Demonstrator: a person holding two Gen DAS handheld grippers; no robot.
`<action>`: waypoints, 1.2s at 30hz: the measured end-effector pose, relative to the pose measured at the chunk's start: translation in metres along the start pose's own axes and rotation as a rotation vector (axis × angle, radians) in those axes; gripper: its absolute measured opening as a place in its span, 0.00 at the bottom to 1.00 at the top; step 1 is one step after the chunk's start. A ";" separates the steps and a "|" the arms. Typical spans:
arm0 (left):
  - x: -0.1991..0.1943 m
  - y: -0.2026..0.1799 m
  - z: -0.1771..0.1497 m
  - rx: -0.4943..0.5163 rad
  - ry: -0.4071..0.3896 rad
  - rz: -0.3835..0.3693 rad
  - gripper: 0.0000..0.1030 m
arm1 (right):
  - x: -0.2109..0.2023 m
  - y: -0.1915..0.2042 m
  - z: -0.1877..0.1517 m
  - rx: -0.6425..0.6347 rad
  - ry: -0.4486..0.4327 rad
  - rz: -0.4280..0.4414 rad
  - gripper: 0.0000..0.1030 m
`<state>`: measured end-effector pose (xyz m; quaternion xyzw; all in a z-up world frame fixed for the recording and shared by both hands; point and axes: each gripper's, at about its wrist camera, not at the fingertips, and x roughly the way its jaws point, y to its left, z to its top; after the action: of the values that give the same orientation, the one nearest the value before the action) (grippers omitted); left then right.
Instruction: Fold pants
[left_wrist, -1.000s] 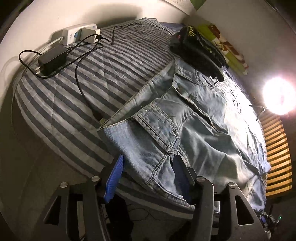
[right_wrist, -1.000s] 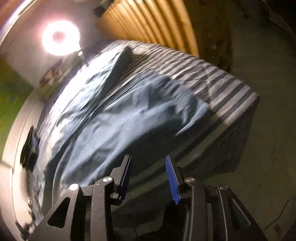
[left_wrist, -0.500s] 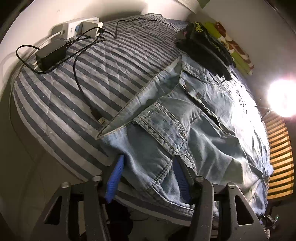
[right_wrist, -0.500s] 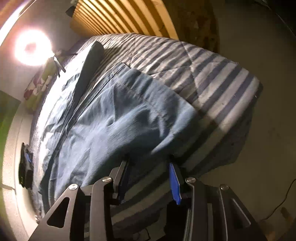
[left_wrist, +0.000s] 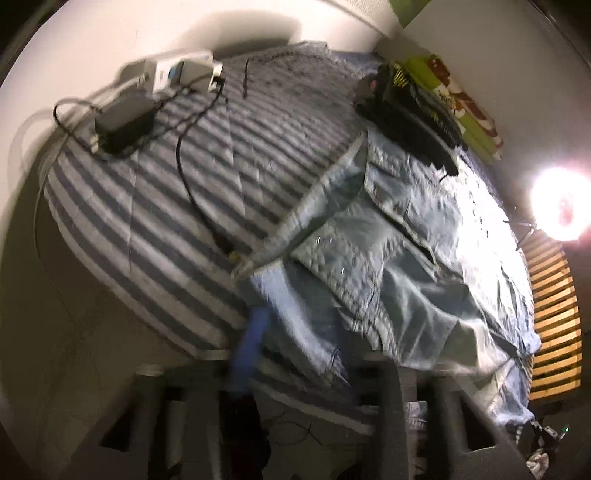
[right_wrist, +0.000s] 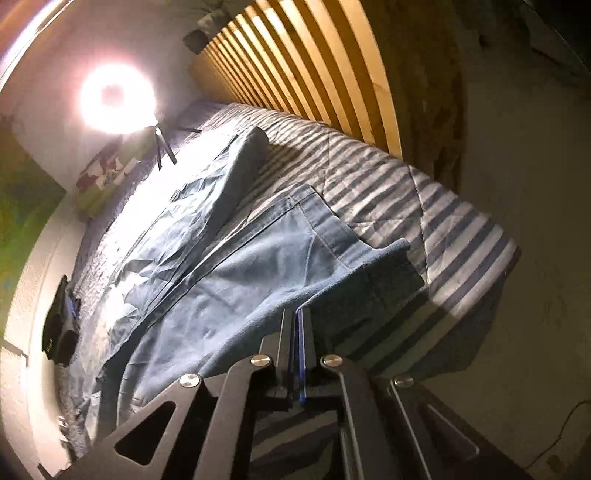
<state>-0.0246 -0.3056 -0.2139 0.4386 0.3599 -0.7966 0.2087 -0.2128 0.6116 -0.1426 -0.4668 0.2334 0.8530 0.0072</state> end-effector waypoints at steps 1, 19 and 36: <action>0.001 0.000 -0.003 -0.001 -0.001 -0.010 0.67 | 0.001 0.001 0.000 -0.005 0.004 -0.003 0.01; -0.007 -0.015 0.024 -0.102 -0.087 -0.115 0.03 | -0.020 0.014 0.030 0.035 -0.049 0.113 0.01; 0.041 -0.159 0.214 0.024 -0.193 -0.072 0.03 | 0.033 0.156 0.170 -0.075 -0.269 0.032 0.00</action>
<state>-0.2672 -0.3641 -0.1106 0.3489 0.3441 -0.8464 0.2083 -0.4021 0.5346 -0.0304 -0.3442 0.2057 0.9160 0.0073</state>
